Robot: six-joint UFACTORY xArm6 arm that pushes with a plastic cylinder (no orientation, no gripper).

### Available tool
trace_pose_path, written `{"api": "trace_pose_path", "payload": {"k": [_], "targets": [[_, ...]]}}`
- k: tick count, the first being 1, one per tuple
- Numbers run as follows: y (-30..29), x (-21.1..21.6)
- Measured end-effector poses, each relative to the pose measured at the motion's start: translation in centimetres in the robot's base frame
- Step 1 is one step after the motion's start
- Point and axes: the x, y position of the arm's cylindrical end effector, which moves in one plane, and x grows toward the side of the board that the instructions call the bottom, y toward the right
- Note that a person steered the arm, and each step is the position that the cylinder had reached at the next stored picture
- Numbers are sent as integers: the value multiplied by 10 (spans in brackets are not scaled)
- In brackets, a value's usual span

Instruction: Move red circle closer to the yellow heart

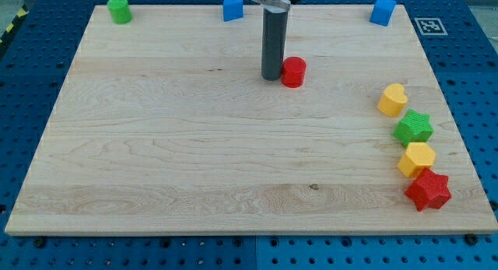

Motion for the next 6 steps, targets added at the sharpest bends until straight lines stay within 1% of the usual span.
{"api": "trace_pose_path", "payload": {"k": [1,3,4,5,6], "targets": [[13,0],[99,0],[119,0],[106,1],[107,-19]]}}
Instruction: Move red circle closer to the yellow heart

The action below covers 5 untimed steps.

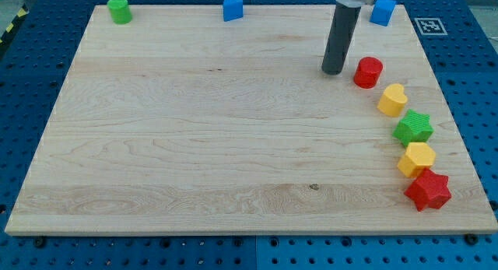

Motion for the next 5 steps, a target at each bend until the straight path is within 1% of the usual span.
{"api": "trace_pose_path", "payload": {"k": [1,2,3,4,5], "targets": [[32,-1],[48,-1],[47,-2],[13,-14],[-101,-14]]}}
